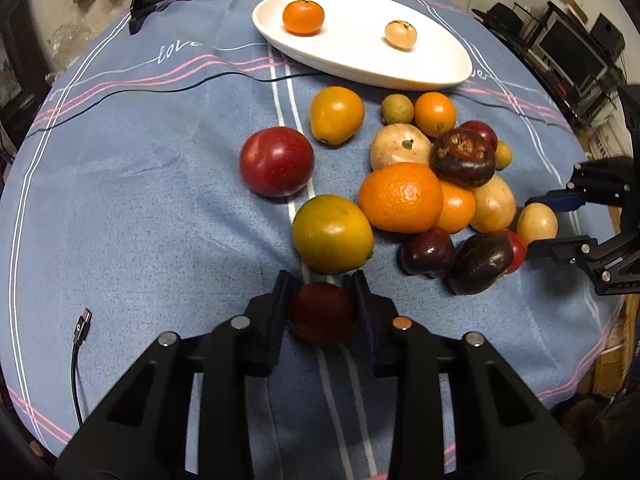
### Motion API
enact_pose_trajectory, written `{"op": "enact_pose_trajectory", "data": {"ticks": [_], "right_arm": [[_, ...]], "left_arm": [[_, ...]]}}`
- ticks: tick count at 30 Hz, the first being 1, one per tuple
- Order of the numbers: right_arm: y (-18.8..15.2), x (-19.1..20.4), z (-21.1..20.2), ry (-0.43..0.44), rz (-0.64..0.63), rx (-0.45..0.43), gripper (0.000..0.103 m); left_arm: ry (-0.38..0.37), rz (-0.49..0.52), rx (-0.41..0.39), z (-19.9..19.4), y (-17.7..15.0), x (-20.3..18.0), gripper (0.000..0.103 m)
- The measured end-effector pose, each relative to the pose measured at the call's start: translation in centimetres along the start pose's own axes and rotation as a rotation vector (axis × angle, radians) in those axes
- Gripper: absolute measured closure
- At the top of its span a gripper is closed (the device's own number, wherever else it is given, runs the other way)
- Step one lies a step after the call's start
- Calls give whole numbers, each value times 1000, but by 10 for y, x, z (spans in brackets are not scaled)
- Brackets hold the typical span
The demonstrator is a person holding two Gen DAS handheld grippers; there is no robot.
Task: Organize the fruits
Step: 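Grasp the red tomato with the left tool while the right tool grasps the yellow pear, then place the red tomato and yellow pear on the plate, opening both tools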
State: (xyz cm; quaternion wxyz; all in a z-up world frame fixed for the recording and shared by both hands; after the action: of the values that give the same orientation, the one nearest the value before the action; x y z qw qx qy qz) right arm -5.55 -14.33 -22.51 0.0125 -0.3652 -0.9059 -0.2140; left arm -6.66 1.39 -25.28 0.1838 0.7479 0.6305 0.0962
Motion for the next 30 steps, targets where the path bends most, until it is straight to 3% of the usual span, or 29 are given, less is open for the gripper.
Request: {"op": "enact_pose_trajectory", "data": {"ticks": [9,13,18,22,26,30], "right_arm": [[-1,-18,-32,57,223,-114,66],[13,-30,-53,61,280,-182,66],[59,-56,-86,31,314,-317,66],[104,-76,-104,-4,321,-402,66],[143,-98,-103,-29,357,-450,66],[170,-120,-81,-19,428,-452,66]], "left_arm": [[-48,-5,-70,-37,14,0,72],[-79,-30,-123,-54,42,4,72],[-106,-17,-205,-69,103,-2,72],[-83,6,-249,-68,161,-6,72],[-47,3,-247,-49,203,-7,72],[2,7,-209,-22,221,-6,72]]}}
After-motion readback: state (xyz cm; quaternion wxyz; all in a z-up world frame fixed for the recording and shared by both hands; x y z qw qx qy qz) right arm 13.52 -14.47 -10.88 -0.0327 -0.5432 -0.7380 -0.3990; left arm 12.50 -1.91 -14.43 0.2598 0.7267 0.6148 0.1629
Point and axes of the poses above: each gripper's, at about its wrist camera, not at the fingertips, and z roughly the way its jaws point, x to its left, y to its top, the point moved 7 cm from there along z, roughly the way its jaws point, and after that the axes turned 4 degrees about z, right-handed, at the moved point
